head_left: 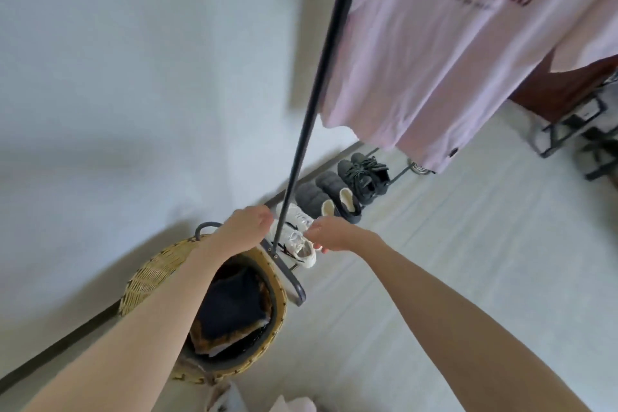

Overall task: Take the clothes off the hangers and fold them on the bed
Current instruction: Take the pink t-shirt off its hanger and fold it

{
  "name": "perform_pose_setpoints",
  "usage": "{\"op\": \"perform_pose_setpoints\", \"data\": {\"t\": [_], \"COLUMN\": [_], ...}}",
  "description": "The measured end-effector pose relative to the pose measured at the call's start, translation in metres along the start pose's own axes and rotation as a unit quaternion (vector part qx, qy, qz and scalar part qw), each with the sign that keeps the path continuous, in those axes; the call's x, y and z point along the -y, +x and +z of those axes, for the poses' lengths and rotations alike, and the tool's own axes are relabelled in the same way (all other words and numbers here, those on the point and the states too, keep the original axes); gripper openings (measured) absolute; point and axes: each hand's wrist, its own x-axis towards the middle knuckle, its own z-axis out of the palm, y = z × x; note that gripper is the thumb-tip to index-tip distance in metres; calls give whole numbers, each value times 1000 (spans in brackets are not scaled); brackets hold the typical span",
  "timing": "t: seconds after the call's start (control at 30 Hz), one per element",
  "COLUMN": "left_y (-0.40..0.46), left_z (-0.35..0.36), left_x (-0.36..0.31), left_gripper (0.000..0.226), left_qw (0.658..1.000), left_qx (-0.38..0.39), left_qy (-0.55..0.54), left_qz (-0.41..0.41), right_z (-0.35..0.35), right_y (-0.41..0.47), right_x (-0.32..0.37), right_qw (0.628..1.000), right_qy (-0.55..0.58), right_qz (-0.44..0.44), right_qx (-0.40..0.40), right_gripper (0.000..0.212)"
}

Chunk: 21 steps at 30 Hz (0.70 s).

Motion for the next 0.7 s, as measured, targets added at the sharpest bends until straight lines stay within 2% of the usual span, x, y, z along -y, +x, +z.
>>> {"op": "perform_pose_setpoints", "data": {"t": [0.07, 0.1, 0.13, 0.17, 0.2, 0.27, 0.3, 0.37, 0.57, 0.7], "left_y": [-6, -7, -6, -7, -8, -11, -14, -22, -34, -22], "left_z": [-8, -15, -20, -22, -26, -34, -39, -51, -107, -151], "left_x": [-51, -53, -76, -95, -119, -163, -185, -227, -332, -389], "left_gripper": [25, 24, 22, 19, 16, 15, 16, 18, 23, 25], "left_qw": [999, 999, 998, 997, 995, 990, 986, 980, 940, 892], "left_qx": [-9, -13, -28, -38, -51, -75, -89, -106, -193, -266], "left_qy": [-4, -9, -14, -20, -24, -31, -34, -23, 35, 92], "left_qz": [39, 36, 54, 69, 86, 119, 133, 169, 280, 353], "right_z": [-39, -43, -62, -79, -97, -132, -150, -184, -281, -349], "right_y": [-40, -42, -55, -73, -93, -119, -133, -161, -223, -253], "right_x": [-18, -16, -28, -33, -45, -60, -64, -70, -79, -72], "right_qw": [999, 999, 997, 997, 992, 989, 984, 977, 944, 906], "right_qy": [-9, 4, 16, -11, -65, -8, 61, 65, 5, -23], "right_qz": [-13, -12, -25, -13, -59, -83, -84, -113, -138, -149], "right_qx": [-31, -38, -72, -77, -96, -122, -144, -169, -298, -396], "right_gripper": [35, 33, 30, 29, 30, 35, 36, 34, 33, 32]}}
